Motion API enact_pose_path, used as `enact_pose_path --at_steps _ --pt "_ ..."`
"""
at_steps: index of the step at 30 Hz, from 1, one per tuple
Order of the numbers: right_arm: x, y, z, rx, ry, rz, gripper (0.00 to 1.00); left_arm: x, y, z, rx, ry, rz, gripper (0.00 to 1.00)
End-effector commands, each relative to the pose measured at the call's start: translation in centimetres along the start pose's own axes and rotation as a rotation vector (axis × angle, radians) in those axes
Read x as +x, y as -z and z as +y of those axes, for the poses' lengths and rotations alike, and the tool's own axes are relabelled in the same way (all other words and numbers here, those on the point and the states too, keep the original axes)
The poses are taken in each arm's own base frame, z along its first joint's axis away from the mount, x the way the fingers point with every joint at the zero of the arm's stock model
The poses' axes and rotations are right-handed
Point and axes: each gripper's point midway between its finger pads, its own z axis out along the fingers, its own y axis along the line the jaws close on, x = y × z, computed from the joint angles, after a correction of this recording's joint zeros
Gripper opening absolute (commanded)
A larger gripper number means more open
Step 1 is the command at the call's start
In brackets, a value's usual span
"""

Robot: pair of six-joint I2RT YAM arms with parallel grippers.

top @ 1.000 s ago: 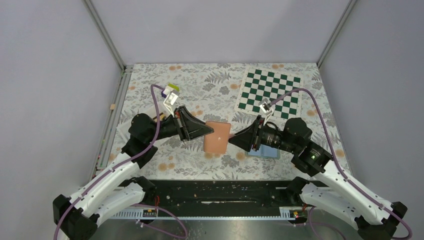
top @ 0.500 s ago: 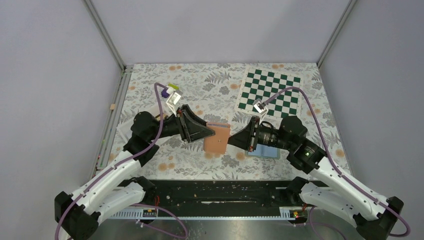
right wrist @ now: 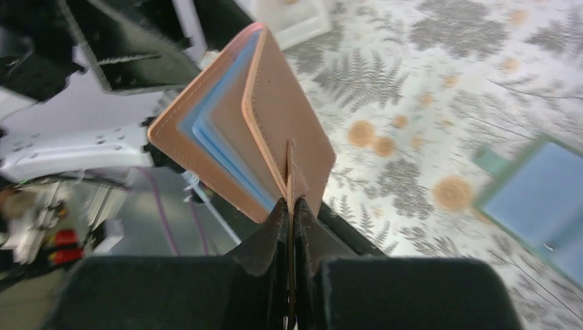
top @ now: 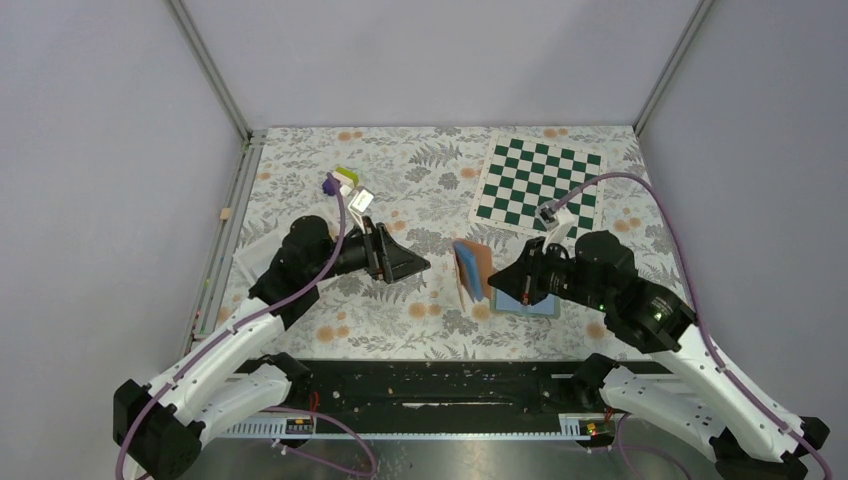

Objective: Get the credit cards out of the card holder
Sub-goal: Open the card holder at the center of the board.

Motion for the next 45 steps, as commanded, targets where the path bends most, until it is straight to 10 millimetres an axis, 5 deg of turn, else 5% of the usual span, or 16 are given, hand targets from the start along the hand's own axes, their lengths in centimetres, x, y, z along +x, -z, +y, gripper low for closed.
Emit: enact_pose_path --at_steps 1,5,12,18,28,33,45 --pt "-1.1 2.7 -4.1 0.296 0.059 0.007 0.00 -0.4 -0.3 0.6 -0.009 -0.013 -0.029 0.77" --pt "-1.3 2.7 -4.3 0.325 0.056 0.025 0.00 0.2 -0.6 0.8 -0.002 -0.009 0.002 0.79" --pt "-1.5 1.3 -1.5 0.138 0.029 -0.025 0.00 0.7 -0.2 0.7 -0.001 -0.030 0.022 0.80" --pt "-2.6 2.1 0.4 0.026 0.074 -0.107 0.00 -0.1 1.6 1.2 -0.107 -0.102 0.006 0.80" --pt "-4.7 5.6 9.0 -0.370 0.062 -0.185 0.00 -2.4 3.0 -6.4 0.244 -0.133 -0.043 0.81" --pt "-5.1 6.6 11.3 -0.490 0.024 -0.190 0.00 -3.3 3.8 -10.0 0.410 -0.141 -0.056 0.81" --pt "-5.6 8.3 14.6 -0.718 -0.024 -0.201 0.00 -3.4 3.5 -10.9 0.516 -0.121 -0.051 0.80"
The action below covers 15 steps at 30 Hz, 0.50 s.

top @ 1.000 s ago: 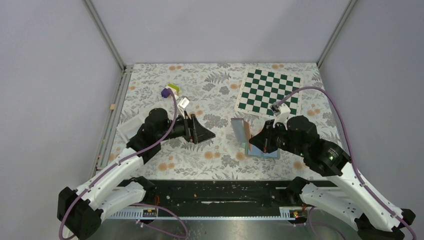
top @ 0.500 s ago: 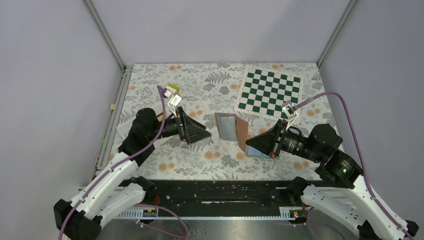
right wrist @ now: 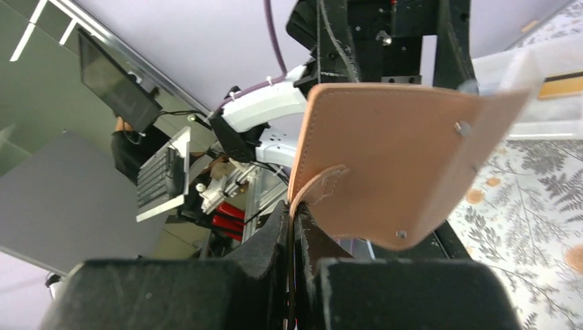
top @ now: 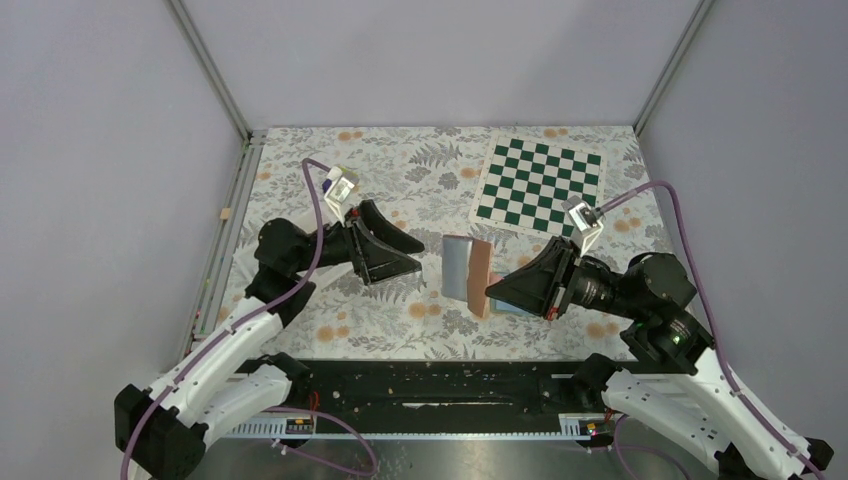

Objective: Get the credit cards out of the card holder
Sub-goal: Open the card holder at the center of the board.

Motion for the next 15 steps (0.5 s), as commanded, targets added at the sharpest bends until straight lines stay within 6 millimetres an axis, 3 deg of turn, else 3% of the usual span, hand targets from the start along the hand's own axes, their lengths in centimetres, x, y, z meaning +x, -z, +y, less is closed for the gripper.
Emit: enact_pose_path --at_steps 1,11,15 --pt "-1.4 0.2 4.0 -0.179 0.017 -0.034 0.00 -0.7 0.0 -2.5 0.118 -0.052 -0.014 0.80" --pt "-2.2 -0.3 5.8 -0.251 0.001 -0.024 0.00 0.7 -0.4 -1.2 0.119 0.018 -0.059 0.80" --pt "-2.5 -1.0 4.5 -0.174 0.031 -0.012 0.00 1.3 -0.3 -1.1 0.128 0.037 -0.076 0.79"
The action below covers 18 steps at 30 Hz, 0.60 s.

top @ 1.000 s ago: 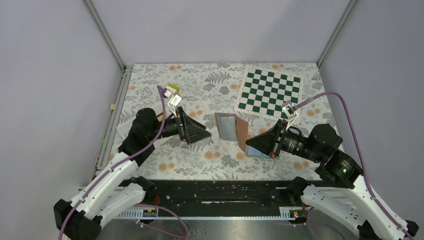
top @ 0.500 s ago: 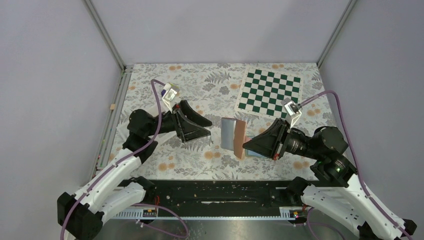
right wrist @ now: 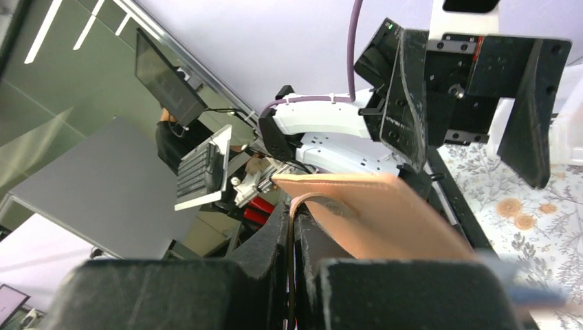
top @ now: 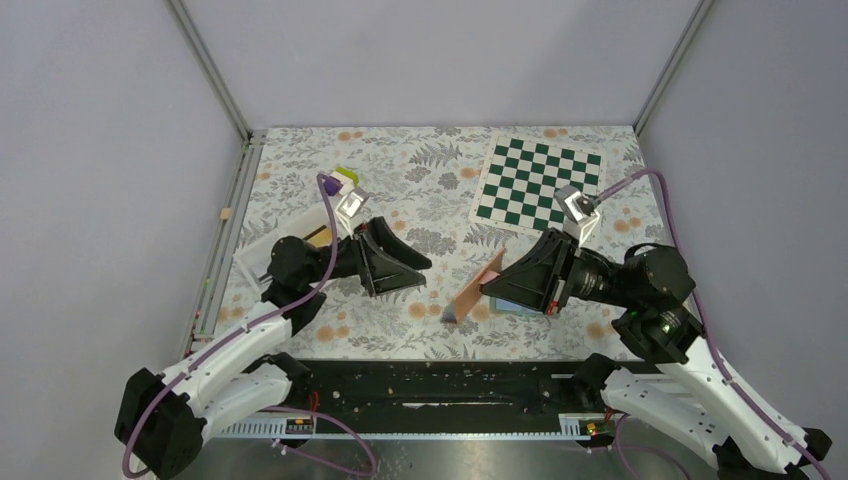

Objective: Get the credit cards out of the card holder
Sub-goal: Open the card holder at the center of the board.

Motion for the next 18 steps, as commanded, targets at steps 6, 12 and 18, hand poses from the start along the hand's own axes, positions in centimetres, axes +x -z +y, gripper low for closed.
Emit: enact_pose_path --at_steps 6,12,18 --pt "1.0 -1.2 -0.7 -0.010 0.108 0.170 0.00 -0.4 1.2 1.5 -0.166 -0.226 -0.025 0.79" --pt "4.8 -0.3 -1.4 -0.100 0.175 0.504 0.00 -0.3 1.7 -0.2 -0.131 -0.366 0.016 0.70" --pt "5.8 0.2 -2.2 -0.102 0.166 0.614 0.00 -1.6 2.7 -4.3 -0.048 -0.802 0.021 0.80"
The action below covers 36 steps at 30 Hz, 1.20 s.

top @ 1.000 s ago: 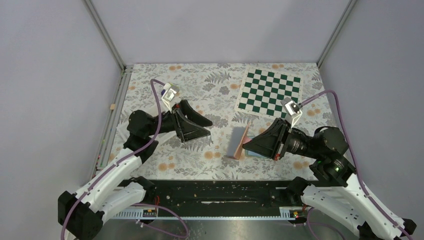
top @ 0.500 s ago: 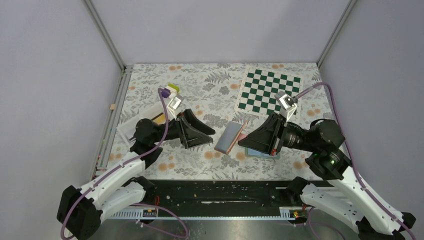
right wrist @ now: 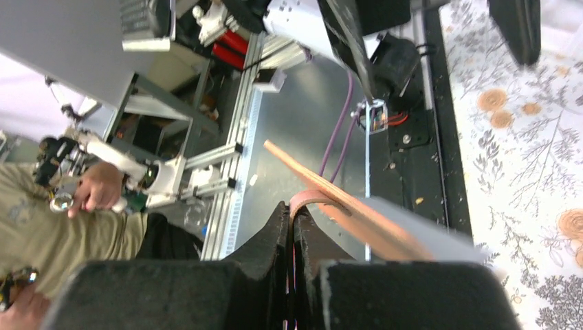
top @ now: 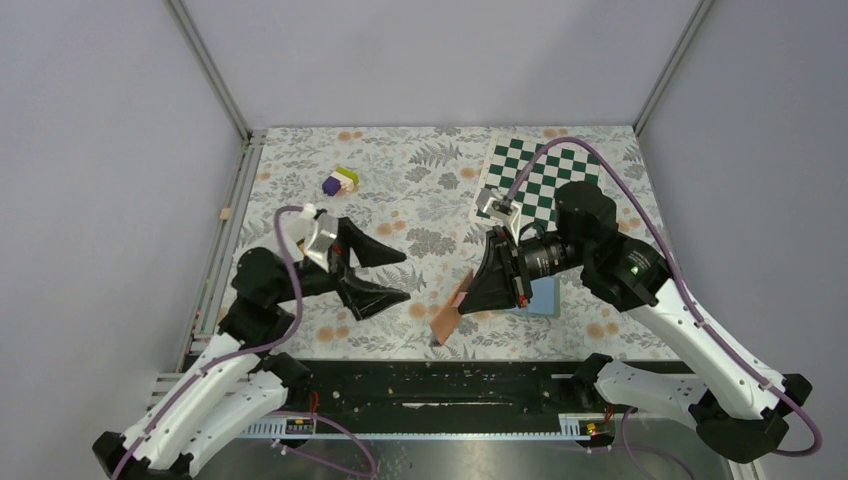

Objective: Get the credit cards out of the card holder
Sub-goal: Open the card holder at the center of the board.

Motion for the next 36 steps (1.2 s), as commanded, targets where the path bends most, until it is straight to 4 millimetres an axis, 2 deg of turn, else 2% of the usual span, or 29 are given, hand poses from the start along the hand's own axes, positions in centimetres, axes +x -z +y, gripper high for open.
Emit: enact_pose_path --at_steps 1,2,6,12,19,21,24,29,33,35,36 --pt "1.8 0.9 2.1 -0.123 0.083 0.095 0.00 -3.6 0.4 -2.7 0.094 -0.384 -0.012 0.82" --pt "2.0 0.8 2.3 -0.150 0.074 0.099 0.00 -4.1 0.1 -3.3 0.136 -0.407 0.015 0.82" --pt "2.0 0.2 2.3 -0.211 0.066 0.118 0.00 -2.9 -1.6 -3.9 0.325 -0.377 0.144 0.82" --pt "2.5 -0.1 2.5 -0.223 0.048 0.198 0.00 -1.2 -4.3 -5.4 0.477 -0.424 0.170 0.83" --pt "4.3 -0.3 2.8 -0.224 0.064 0.297 0.00 0.2 -6.4 -6.0 0.646 -0.338 0.202 0.84" --pt "4.4 -0.4 2.8 -0.220 0.066 0.301 0.00 0.6 -6.3 -6.0 0.679 -0.324 0.210 0.84" --pt "4.4 -0.3 2.5 -0.192 0.095 0.302 0.00 -0.1 -5.9 -7.7 0.753 -0.302 0.168 0.83" --pt "4.2 0.4 1.4 -0.072 0.151 0.317 0.00 -1.1 -3.1 -11.1 0.872 -0.276 0.100 0.78" --pt "3.8 0.7 1.8 -0.067 0.183 0.300 0.00 0.1 -3.0 -10.9 0.884 -0.181 0.192 0.69" --pt "3.9 0.8 2.1 -0.079 0.184 0.298 0.00 0.5 -2.9 -10.7 0.884 -0.167 0.208 0.70" --pt "4.0 0.8 2.4 -0.098 0.181 0.298 0.00 0.6 -3.0 -10.6 0.880 -0.167 0.203 0.74"
